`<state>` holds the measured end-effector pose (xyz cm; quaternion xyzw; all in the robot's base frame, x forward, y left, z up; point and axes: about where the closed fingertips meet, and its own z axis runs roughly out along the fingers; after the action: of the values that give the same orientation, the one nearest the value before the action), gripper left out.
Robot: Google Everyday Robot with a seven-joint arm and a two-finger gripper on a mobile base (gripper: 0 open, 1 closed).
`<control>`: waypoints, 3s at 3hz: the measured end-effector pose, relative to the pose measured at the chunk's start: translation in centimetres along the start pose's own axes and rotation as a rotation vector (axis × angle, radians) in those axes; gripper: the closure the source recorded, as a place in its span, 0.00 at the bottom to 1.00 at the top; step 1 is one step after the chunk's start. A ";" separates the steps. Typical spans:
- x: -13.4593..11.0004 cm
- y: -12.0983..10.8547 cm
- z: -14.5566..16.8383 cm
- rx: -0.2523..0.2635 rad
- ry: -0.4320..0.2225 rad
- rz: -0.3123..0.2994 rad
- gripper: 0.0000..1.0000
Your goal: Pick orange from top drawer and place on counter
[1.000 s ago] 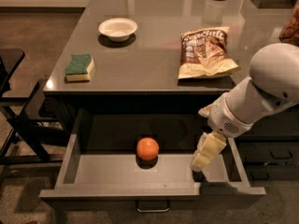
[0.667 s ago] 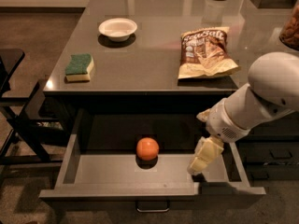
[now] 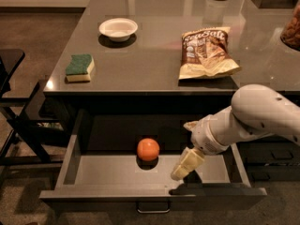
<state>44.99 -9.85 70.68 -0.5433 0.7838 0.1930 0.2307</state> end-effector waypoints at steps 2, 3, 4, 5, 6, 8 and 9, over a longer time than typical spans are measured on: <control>-0.6 -1.2 2.4 0.019 -0.049 -0.001 0.00; -0.2 -1.1 3.2 0.023 -0.074 0.019 0.00; -0.2 -1.3 5.7 0.052 -0.135 0.041 0.00; -1.2 -3.3 7.4 0.111 -0.205 0.039 0.00; -2.0 -5.0 8.7 0.140 -0.256 0.037 0.00; -2.7 -5.4 10.1 0.140 -0.325 0.064 0.00; -2.8 -5.0 10.8 0.150 -0.349 0.061 0.00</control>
Offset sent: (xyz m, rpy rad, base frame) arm 0.0129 0.0118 -0.0145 0.0334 -0.0235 -0.0074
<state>52.24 -3.42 63.17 -0.4588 0.7602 0.2324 0.3971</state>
